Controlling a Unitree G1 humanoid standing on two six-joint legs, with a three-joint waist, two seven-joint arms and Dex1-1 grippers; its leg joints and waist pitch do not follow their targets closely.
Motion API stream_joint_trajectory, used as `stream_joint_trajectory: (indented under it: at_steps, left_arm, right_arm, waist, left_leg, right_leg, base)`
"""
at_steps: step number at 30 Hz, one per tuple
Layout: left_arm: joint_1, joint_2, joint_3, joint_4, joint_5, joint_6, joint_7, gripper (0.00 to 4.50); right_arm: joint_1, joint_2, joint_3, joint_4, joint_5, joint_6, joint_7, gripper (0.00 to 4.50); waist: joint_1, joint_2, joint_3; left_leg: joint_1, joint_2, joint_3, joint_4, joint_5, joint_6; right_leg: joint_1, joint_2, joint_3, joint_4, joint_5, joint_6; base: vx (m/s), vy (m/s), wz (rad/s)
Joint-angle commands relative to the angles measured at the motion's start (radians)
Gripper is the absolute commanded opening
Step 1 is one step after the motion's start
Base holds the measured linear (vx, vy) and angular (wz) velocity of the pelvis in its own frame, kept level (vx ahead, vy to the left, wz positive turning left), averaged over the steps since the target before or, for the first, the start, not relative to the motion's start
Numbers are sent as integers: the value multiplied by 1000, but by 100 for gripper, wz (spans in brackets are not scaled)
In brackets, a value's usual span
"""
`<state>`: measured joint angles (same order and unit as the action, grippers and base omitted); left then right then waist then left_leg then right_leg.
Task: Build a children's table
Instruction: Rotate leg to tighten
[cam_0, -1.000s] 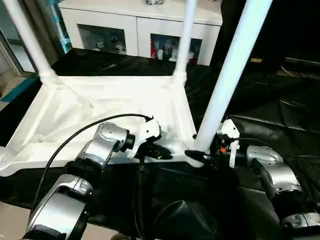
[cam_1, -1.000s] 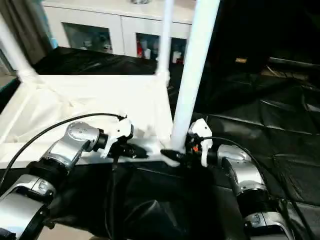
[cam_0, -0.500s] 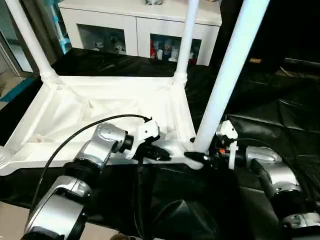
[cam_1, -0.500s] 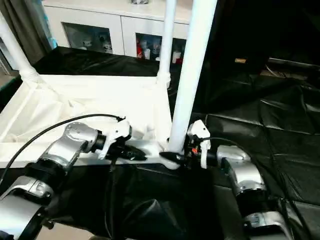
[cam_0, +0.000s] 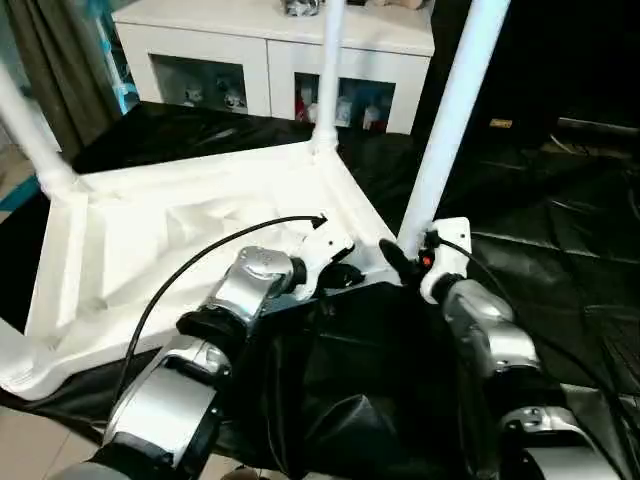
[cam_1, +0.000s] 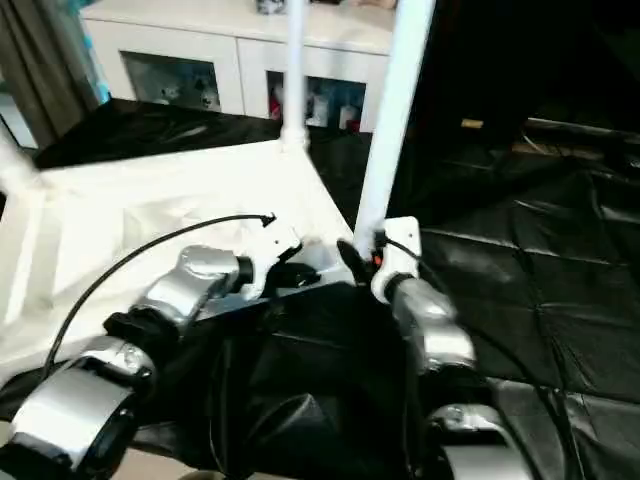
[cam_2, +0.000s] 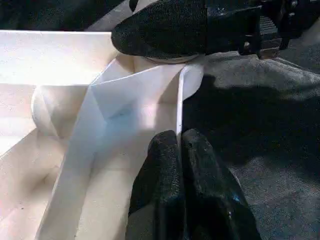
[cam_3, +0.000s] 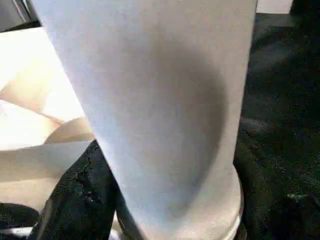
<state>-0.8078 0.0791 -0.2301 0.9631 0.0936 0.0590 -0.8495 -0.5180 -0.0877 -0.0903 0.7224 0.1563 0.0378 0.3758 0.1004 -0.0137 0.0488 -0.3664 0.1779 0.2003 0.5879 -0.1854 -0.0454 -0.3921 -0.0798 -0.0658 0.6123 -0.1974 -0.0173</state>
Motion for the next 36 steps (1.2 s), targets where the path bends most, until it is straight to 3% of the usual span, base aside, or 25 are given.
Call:
stream_joint_trajectory:
  at_steps: [1,7,10,15,17,21,26,32,36]
  left_arm:
    - [-27,-52,7,-5,-15,-35,27,0]
    - [10,14,-25,-48,-26,-72,-148,0]
    - [43,67,-42,-101,-48,-86,-288,0]
    - [68,124,-54,-139,-63,-91,-409,0]
    - [80,146,-53,-162,-78,-86,-471,0]
    - [92,167,-55,-193,-92,-60,-524,0]
    - [102,180,-56,-212,-95,-55,-551,0]
    - [118,173,-59,-229,-97,-48,-540,0]
    - [110,150,-48,-207,-83,-59,-471,0]
  right_arm:
    - [8,73,93,16,-18,21,112,328]
    - [25,-3,106,-35,19,24,276,389]
    - [50,-77,134,-80,34,36,419,389]
    - [93,-177,163,-152,47,60,612,389]
    - [113,-228,176,-189,59,80,705,389]
    - [120,-274,192,-205,72,106,777,389]
    - [120,-309,195,-212,86,131,833,345]
    - [147,-294,209,-252,101,166,844,295]
    - [159,-271,210,-249,97,171,808,275]
  waist:
    - [-1,-9,-55]
    - [-2,-12,-57]
    - [-1,-12,-61]
    - [12,-13,-62]
    - [18,-13,-61]
    - [20,-13,-56]
    - [21,-15,-57]
    - [27,-17,-61]
    - [29,-19,-57]
  left_leg:
    - [13,59,-30,-75,-198,40]
    - [8,60,-31,-73,-175,66]
    - [6,63,-30,-68,-133,91]
    - [7,68,-22,-60,-100,123]
    - [7,67,-22,-61,-118,122]
    - [10,70,-24,-66,-167,88]
    - [10,69,-24,-67,-158,73]
    - [8,68,-24,-62,-106,98]
    - [9,67,-24,-64,-142,85]
  right_leg:
    - [40,-88,53,-87,-224,-196]
    - [45,-88,52,-81,-180,-206]
    - [50,-87,50,-69,-97,-232]
    - [45,-85,49,-56,-13,-267]
    - [46,-84,48,-59,-39,-264]
    - [41,-88,49,-72,-153,-245]
    - [41,-87,49,-72,-167,-237]
    - [42,-85,48,-61,-85,-248]
    - [39,-88,48,-72,-165,-233]
  base:
    - [0,0,0]
    - [0,0,0]
    - [0,0,0]
    - [0,0,0]
    - [0,0,0]
    - [0,0,0]
    - [0,0,0]
    - [0,0,0]
    - [0,0,0]
